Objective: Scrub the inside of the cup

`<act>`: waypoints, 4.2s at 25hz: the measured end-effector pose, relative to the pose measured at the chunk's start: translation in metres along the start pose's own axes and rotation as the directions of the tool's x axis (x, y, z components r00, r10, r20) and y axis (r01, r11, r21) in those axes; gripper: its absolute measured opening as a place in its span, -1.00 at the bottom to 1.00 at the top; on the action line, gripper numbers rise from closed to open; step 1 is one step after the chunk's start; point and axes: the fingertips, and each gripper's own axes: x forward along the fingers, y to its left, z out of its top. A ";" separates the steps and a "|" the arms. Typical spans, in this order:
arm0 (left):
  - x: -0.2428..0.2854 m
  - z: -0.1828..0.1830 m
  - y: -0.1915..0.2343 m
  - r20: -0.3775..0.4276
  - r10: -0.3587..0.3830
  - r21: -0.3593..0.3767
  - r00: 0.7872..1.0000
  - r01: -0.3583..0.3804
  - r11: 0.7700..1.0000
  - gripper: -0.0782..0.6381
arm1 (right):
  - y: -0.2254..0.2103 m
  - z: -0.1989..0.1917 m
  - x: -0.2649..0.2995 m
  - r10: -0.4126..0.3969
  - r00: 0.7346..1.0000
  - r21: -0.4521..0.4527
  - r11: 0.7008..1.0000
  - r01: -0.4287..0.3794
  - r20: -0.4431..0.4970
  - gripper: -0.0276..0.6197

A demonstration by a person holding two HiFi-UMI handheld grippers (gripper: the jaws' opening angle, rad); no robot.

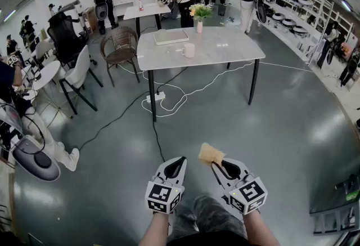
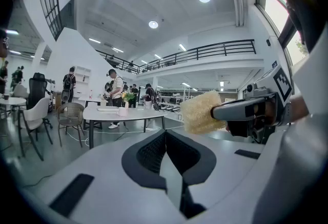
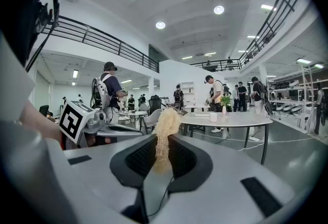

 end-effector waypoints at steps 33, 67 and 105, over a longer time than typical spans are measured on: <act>0.221 0.040 0.140 -0.055 0.101 -0.048 0.993 -0.104 0.993 -0.74 | -0.205 0.022 0.190 0.070 0.996 0.049 0.997 -0.067 -0.055 -0.73; 0.448 0.094 0.329 -0.058 -0.055 -0.053 0.997 0.052 0.997 -0.74 | -0.355 0.075 0.438 0.061 0.993 0.070 0.996 -0.054 -0.104 -0.73; 0.641 0.114 0.484 -0.177 -0.134 -0.041 0.975 0.129 0.991 -0.74 | -0.512 0.100 0.632 0.101 0.975 0.060 0.994 -0.091 -0.197 -0.73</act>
